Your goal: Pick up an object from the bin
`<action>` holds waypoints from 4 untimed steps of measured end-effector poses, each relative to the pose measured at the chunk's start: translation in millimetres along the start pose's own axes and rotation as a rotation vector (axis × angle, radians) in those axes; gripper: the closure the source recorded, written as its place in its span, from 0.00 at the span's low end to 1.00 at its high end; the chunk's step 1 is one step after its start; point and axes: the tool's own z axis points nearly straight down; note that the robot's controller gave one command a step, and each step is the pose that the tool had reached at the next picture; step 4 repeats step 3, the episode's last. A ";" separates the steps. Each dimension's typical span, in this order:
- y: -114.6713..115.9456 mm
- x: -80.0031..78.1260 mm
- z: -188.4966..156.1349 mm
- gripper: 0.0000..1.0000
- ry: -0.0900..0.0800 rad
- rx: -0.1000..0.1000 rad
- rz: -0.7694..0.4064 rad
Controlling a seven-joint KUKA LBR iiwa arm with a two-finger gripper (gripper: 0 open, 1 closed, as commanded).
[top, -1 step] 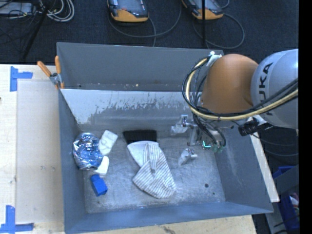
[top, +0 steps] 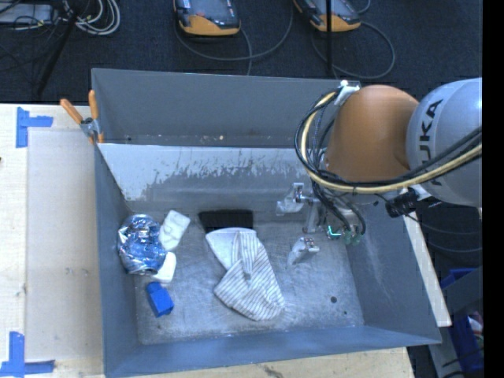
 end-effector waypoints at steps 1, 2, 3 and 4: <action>39.4 1.7 100.1 1.00 -0.017 0.016 -0.032; 39.4 1.6 100.1 1.00 -0.017 0.016 -0.031; 33.2 7.2 -77.3 1.00 -0.010 0.000 -0.026; 33.2 7.2 -77.3 1.00 -0.010 0.000 -0.026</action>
Offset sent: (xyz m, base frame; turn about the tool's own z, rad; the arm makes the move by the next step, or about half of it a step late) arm 0.0000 0.0000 0.0000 0.0000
